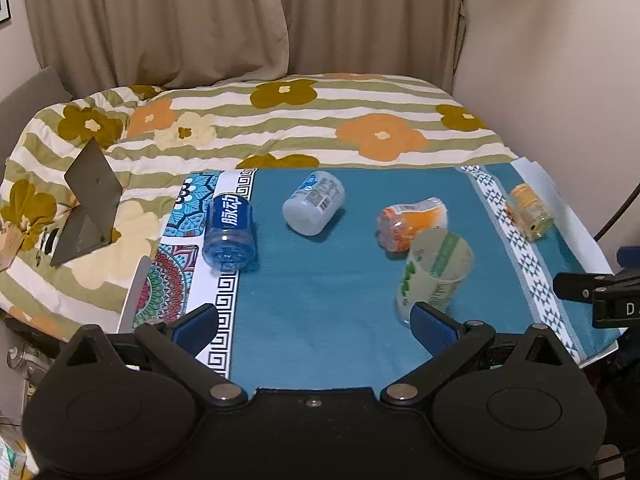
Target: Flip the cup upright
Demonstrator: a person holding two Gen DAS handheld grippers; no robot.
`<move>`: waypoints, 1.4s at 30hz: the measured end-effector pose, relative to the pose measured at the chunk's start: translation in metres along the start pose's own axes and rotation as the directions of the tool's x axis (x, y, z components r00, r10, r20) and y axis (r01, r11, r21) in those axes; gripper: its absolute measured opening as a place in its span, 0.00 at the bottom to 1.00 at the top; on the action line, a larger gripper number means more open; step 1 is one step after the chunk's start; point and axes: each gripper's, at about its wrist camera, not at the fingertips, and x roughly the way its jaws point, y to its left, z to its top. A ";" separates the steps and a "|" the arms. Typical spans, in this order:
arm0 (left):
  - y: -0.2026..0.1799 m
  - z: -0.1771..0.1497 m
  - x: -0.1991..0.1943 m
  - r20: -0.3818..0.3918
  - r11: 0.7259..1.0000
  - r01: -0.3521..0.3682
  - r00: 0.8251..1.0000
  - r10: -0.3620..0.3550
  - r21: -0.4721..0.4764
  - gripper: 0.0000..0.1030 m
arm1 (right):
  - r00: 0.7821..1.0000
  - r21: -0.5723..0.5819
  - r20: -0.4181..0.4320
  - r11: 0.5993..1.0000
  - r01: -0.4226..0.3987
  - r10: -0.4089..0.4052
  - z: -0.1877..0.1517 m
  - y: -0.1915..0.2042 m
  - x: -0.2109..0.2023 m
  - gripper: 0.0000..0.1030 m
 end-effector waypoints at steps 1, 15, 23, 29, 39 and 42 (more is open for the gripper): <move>-0.003 -0.001 -0.001 0.004 1.000 0.002 1.000 -0.002 -0.002 1.00 | 1.000 0.009 -0.006 1.000 0.005 -0.005 -0.002 -0.003 -0.002 1.00; -0.015 -0.010 -0.010 0.018 0.999 -0.025 1.000 0.024 0.020 1.00 | 1.000 0.058 -0.021 0.998 0.016 -0.015 -0.020 -0.017 -0.011 1.00; -0.017 -0.011 -0.013 0.025 0.999 -0.028 0.999 0.027 0.028 1.00 | 1.000 0.059 -0.018 0.998 0.016 -0.015 -0.021 -0.017 -0.012 1.00; -0.018 -0.012 -0.013 0.028 0.999 -0.033 0.999 0.032 0.037 1.00 | 1.000 0.059 -0.019 0.998 0.017 -0.016 -0.021 -0.016 -0.012 1.00; -0.019 -0.012 -0.014 0.030 0.999 -0.035 0.999 0.034 0.040 1.00 | 1.000 0.065 -0.014 0.998 0.017 -0.016 -0.021 -0.017 -0.013 1.00; -0.019 -0.010 -0.015 0.032 0.999 -0.035 0.999 0.033 0.040 1.00 | 1.000 0.064 -0.013 0.998 0.015 -0.014 -0.020 -0.017 -0.014 1.00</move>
